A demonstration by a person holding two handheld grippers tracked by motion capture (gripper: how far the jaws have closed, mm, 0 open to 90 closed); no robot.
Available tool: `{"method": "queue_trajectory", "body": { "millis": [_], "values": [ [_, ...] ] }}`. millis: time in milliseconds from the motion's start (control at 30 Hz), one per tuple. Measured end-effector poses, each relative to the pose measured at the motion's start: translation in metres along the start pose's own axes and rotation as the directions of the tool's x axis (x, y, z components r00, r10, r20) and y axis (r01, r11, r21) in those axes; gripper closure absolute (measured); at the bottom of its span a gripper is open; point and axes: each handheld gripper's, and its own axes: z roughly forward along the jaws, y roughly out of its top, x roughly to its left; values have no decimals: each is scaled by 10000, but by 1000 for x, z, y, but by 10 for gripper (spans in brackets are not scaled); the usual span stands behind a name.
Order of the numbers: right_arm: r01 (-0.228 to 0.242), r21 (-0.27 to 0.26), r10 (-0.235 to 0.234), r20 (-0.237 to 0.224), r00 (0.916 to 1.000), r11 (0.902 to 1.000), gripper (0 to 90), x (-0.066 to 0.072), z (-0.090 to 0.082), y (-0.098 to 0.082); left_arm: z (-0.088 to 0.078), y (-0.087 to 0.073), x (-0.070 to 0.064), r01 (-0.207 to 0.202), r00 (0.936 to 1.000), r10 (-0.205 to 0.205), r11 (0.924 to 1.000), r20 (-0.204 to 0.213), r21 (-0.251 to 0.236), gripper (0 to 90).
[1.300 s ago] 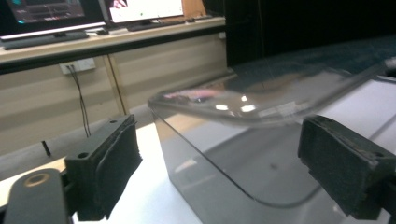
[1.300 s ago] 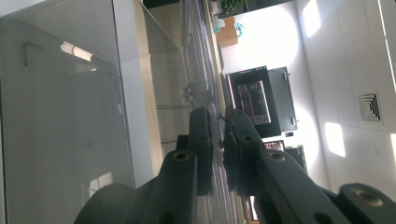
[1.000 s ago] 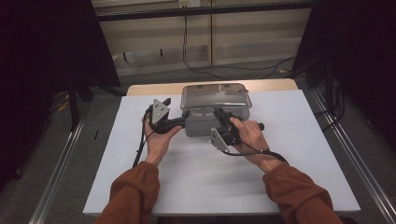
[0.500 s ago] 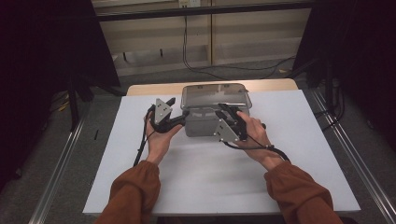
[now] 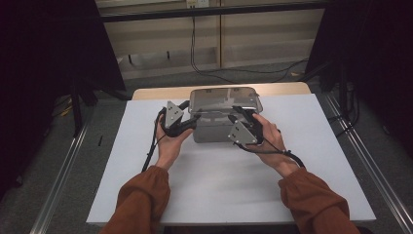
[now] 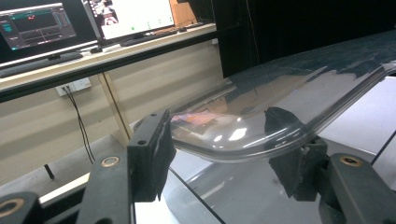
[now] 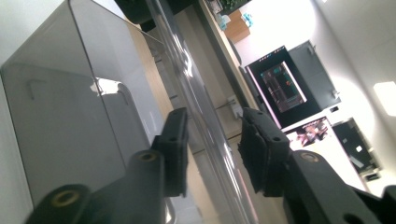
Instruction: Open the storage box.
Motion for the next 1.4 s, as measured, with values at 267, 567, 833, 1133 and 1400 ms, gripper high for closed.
{"method": "queue_trajectory", "body": {
  "millis": [267,567,833,1133,1400],
  "values": [
    [-1913,186,1920,-503,9801,9814,537,-14,-3,-17,0,0,3,-34,9999,34,10000,-100,-21,514],
    [-3698,246,3705,-735,9259,9288,434,-25,-9,-35,0,3,4,-98,9999,97,9999,-110,-77,526],
    [-4911,260,4914,-848,8668,8707,359,-36,-9,-55,1,5,5,-72,9999,70,9998,-115,-186,527],
    [-5775,33,5753,-920,8127,8164,381,-44,-6,-68,3,7,7,-77,10000,75,9995,-61,-304,526],
    [-6169,-131,6135,-898,7846,7870,398,-49,0,-78,7,10,10,-59,10000,58,9998,-42,-187,503]
  ]
}}
